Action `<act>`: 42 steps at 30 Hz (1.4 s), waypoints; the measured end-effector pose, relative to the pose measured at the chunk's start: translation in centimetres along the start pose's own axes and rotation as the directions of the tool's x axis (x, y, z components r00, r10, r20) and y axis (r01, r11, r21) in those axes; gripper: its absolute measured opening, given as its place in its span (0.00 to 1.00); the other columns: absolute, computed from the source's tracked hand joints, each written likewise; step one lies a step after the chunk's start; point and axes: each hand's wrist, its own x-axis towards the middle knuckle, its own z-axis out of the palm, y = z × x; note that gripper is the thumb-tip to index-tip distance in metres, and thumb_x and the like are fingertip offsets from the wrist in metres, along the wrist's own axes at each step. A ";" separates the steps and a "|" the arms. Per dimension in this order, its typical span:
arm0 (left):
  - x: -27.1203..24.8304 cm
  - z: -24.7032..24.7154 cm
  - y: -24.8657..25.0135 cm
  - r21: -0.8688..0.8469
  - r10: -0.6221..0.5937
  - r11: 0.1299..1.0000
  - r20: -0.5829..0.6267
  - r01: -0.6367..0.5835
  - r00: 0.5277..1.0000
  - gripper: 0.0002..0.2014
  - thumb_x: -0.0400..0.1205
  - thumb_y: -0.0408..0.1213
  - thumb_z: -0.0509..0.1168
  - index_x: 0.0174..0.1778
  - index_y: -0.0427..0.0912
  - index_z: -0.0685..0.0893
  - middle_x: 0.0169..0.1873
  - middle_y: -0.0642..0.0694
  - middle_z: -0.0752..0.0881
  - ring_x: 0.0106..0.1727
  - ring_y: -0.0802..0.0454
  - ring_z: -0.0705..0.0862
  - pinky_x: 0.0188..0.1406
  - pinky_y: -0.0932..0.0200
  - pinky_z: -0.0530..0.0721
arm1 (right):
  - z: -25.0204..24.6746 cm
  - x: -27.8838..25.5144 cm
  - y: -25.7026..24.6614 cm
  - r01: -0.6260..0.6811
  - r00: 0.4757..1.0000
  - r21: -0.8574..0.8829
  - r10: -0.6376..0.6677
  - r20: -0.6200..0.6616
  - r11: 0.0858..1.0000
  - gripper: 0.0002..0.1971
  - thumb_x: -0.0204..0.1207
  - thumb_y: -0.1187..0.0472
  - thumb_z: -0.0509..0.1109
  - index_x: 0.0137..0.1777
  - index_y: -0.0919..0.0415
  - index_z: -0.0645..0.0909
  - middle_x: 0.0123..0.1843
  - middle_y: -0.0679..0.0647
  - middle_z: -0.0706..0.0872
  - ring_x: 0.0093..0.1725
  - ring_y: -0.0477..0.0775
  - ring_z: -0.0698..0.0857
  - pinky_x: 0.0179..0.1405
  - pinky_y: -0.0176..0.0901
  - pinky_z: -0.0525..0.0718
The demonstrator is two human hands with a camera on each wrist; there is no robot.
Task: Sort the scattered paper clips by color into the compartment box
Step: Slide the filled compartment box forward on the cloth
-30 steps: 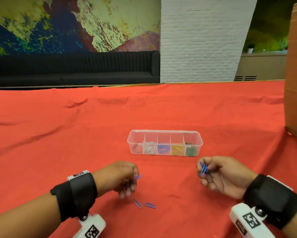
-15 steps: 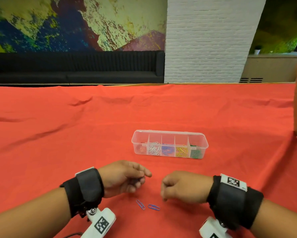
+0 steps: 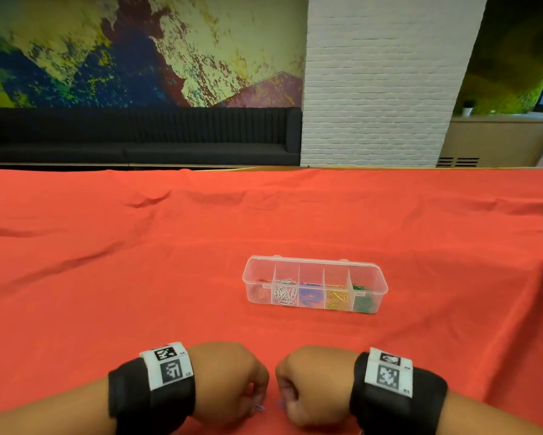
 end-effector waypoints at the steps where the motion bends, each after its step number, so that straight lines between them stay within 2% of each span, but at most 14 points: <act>1: 0.2 -0.2 -0.2 -0.099 -0.005 0.995 0.021 0.007 1.000 0.10 0.77 0.49 0.63 0.50 0.51 0.83 0.43 0.51 0.88 0.42 0.53 0.83 0.41 0.63 0.78 | -0.7 0.1 0.5 -0.009 0.999 0.062 0.011 -0.043 0.998 0.04 0.72 0.53 0.65 0.42 0.51 0.79 0.42 0.50 0.84 0.43 0.55 0.81 0.44 0.47 0.80; 4: 1.3 -1.2 -1.4 -0.558 -0.080 0.822 0.075 0.109 0.994 0.11 0.77 0.46 0.57 0.43 0.44 0.81 0.32 0.50 0.81 0.29 0.61 0.76 0.31 0.66 0.74 | -4.2 0.8 3.4 -0.041 0.972 0.331 0.114 -0.204 0.943 0.08 0.76 0.59 0.59 0.37 0.57 0.75 0.34 0.52 0.77 0.32 0.52 0.75 0.32 0.51 0.78; 9: 3.8 -3.2 -3.1 -0.905 -0.333 0.356 0.111 0.234 0.936 0.14 0.78 0.44 0.56 0.26 0.49 0.70 0.22 0.52 0.66 0.22 0.54 0.60 0.21 0.64 0.55 | -8.9 2.5 8.8 0.003 0.881 0.906 0.427 -0.202 0.423 0.06 0.75 0.66 0.56 0.40 0.56 0.71 0.27 0.52 0.68 0.21 0.48 0.61 0.19 0.30 0.55; 15: 8.1 -5.7 -4.7 -0.996 -0.406 -0.053 0.093 0.078 0.909 0.07 0.85 0.35 0.59 0.44 0.40 0.79 0.25 0.48 0.75 0.20 0.58 0.63 0.15 0.69 0.56 | -10.6 6.2 10.6 -0.125 0.818 0.913 0.561 -0.126 0.389 0.07 0.80 0.66 0.58 0.40 0.59 0.73 0.30 0.56 0.73 0.23 0.50 0.65 0.19 0.32 0.61; 19: 11.2 -7.3 -4.4 -0.969 -0.444 -0.247 0.110 -0.004 0.889 0.07 0.85 0.33 0.57 0.48 0.38 0.80 0.28 0.44 0.82 0.22 0.57 0.73 0.16 0.68 0.72 | -10.6 7.8 10.9 -0.085 0.812 0.952 0.575 -0.105 0.294 0.09 0.79 0.71 0.57 0.39 0.64 0.75 0.33 0.60 0.75 0.28 0.55 0.74 0.23 0.39 0.76; 22: 13.4 -8.6 -3.8 -0.934 -0.458 -0.350 0.111 -0.065 0.882 0.10 0.86 0.36 0.56 0.51 0.35 0.80 0.39 0.37 0.85 0.31 0.50 0.82 0.29 0.60 0.85 | -10.4 7.5 10.9 -0.041 0.809 0.964 0.574 -0.123 0.264 0.10 0.80 0.68 0.62 0.55 0.73 0.81 0.42 0.66 0.81 0.39 0.61 0.81 0.40 0.48 0.83; 26: 15.9 -9.3 -2.4 -0.956 -0.445 -0.293 0.118 -0.020 0.888 0.13 0.87 0.41 0.56 0.53 0.34 0.80 0.47 0.34 0.82 0.42 0.43 0.83 0.43 0.53 0.82 | -10.0 6.6 11.0 0.041 0.856 0.975 0.496 -0.148 0.219 0.13 0.80 0.65 0.63 0.60 0.72 0.80 0.52 0.81 0.80 0.55 0.72 0.83 0.73 0.59 0.75; 28: 16.5 -9.2 -2.0 -0.969 -0.410 -0.245 0.129 0.027 0.903 0.13 0.85 0.43 0.58 0.53 0.35 0.78 0.41 0.37 0.78 0.38 0.44 0.77 0.40 0.53 0.76 | -10.3 5.8 11.6 0.093 0.833 0.948 0.498 -0.241 0.303 0.10 0.79 0.64 0.66 0.57 0.65 0.83 0.52 0.73 0.80 0.54 0.64 0.82 0.65 0.52 0.78; 31: 16.4 -9.3 -2.0 -0.987 -0.363 -0.148 0.113 0.062 0.925 0.09 0.84 0.44 0.60 0.48 0.41 0.78 0.34 0.43 0.73 0.36 0.48 0.71 0.38 0.54 0.72 | -10.4 4.1 13.4 0.020 0.777 0.775 0.478 -0.409 0.631 0.10 0.78 0.65 0.67 0.57 0.58 0.84 0.54 0.54 0.85 0.54 0.53 0.82 0.57 0.45 0.77; 34: 15.0 -10.2 -3.1 -0.963 -0.470 0.265 -0.082 0.051 0.879 0.10 0.83 0.39 0.63 0.52 0.39 0.86 0.45 0.43 0.87 0.50 0.47 0.85 0.45 0.55 0.81 | -9.1 2.4 15.5 -0.190 0.737 0.578 0.504 -0.450 0.794 0.15 0.76 0.60 0.67 0.62 0.54 0.81 0.62 0.54 0.83 0.60 0.54 0.83 0.60 0.44 0.79; 36: 13.9 -10.4 -5.0 -0.684 -0.500 0.701 -0.271 0.201 0.822 0.12 0.82 0.40 0.63 0.55 0.42 0.89 0.52 0.44 0.90 0.56 0.46 0.86 0.54 0.55 0.83 | -8.3 1.5 17.0 -0.374 0.703 0.444 0.561 -0.437 0.814 0.22 0.73 0.55 0.66 0.69 0.52 0.77 0.68 0.57 0.79 0.67 0.59 0.79 0.67 0.49 0.77; 37: 13.3 -10.3 -5.9 -0.516 -0.515 0.799 -0.320 0.309 0.795 0.14 0.82 0.42 0.62 0.58 0.44 0.88 0.58 0.43 0.88 0.59 0.45 0.85 0.59 0.55 0.82 | -8.1 1.2 17.5 -0.428 0.684 0.418 0.589 -0.429 0.801 0.24 0.73 0.55 0.66 0.71 0.54 0.75 0.69 0.59 0.79 0.67 0.61 0.79 0.67 0.49 0.77; 40: 12.4 -9.1 -8.8 -0.479 -0.644 0.733 -0.260 0.483 0.719 0.21 0.83 0.44 0.61 0.71 0.40 0.80 0.69 0.38 0.81 0.69 0.41 0.80 0.67 0.55 0.76 | -7.9 1.1 18.5 -0.439 0.681 0.512 0.645 -0.346 0.738 0.21 0.77 0.60 0.67 0.69 0.65 0.75 0.64 0.62 0.83 0.61 0.61 0.83 0.58 0.46 0.80; 42: 12.1 -8.0 -9.5 -0.785 -0.691 0.497 -0.102 0.369 0.715 0.17 0.84 0.38 0.64 0.66 0.33 0.81 0.63 0.33 0.84 0.60 0.38 0.84 0.64 0.48 0.83 | -7.9 1.5 19.1 -0.384 0.690 0.628 0.663 -0.292 0.677 0.18 0.76 0.66 0.68 0.66 0.69 0.78 0.60 0.64 0.85 0.58 0.63 0.84 0.57 0.50 0.81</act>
